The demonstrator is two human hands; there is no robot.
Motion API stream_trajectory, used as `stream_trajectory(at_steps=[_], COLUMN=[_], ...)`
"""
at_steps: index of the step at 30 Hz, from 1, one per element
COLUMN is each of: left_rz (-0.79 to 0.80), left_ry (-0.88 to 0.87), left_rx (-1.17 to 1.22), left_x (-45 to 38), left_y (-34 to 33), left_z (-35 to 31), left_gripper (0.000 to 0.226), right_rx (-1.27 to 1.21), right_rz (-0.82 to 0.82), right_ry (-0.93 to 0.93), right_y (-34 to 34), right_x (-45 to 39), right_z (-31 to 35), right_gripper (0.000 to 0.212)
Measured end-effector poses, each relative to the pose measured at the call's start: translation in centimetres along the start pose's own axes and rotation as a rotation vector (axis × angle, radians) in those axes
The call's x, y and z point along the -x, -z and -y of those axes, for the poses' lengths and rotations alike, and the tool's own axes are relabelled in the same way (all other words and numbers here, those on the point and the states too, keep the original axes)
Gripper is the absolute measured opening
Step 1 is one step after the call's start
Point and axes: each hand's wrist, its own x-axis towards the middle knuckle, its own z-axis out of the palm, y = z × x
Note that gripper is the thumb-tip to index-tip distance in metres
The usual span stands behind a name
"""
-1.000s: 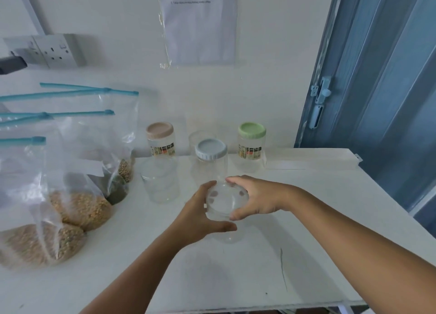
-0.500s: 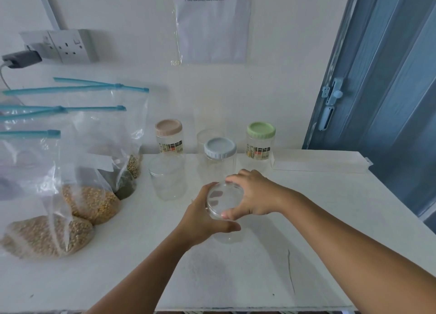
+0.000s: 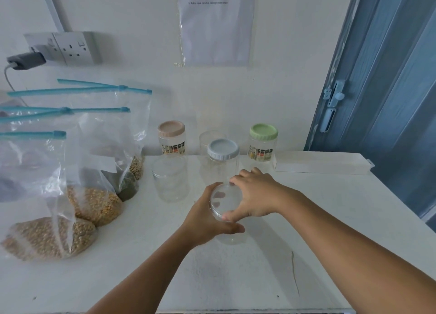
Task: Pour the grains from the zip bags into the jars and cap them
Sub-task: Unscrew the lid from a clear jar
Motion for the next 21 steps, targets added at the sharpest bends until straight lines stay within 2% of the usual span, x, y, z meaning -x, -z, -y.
stream_trajectory(at_steps=[3, 6, 9, 11, 14, 17, 19, 21], left_rz=[-0.006, -0.014, -0.033, -0.038, -0.047, -0.041, -0.025, -0.019], left_ry=[-0.013, 0.01, 0.012, 0.006, -0.005, -0.004, 0.012, 0.013], left_rx=[-0.004, -0.012, -0.02, -0.017, -0.016, -0.016, -0.018, -0.017], left_x=[-0.1, 0.0, -0.2, -0.3, -0.4, -0.5, -0.5, -0.5], left_y=[0.0, 0.3, 0.6, 0.6, 0.4, 0.5, 0.6, 0.6], left_z=[0.2, 0.1, 0.0, 0.0, 0.4, 0.7, 0.7, 0.6], left_gripper=[0.107, 0.103, 0.102, 0.102, 0.101, 0.102, 0.104, 0.103], right_rx=[-0.008, -0.05, 0.02, 0.022, 0.017, -0.029, 0.013, 0.068], right_rz=[0.062, 0.098, -0.031, -0.069, 0.035, 0.125, 0.062, -0.05], right_ry=[0.033, -0.015, -0.074, -0.056, 0.011, -0.007, -0.04, -0.032], right_y=[0.6, 0.8, 0.2, -0.2, 0.4, 1.0, 0.6, -0.1], right_x=[-0.2, 0.1, 0.1, -0.2, -0.7, -0.8, -0.7, -0.7], right_z=[-0.4, -0.4, 0.4, 0.7, 0.2, 0.0, 0.7, 1.5], right_gripper=[0.106, 0.11, 0.113, 0.108, 0.104, 0.112, 0.116, 0.109])
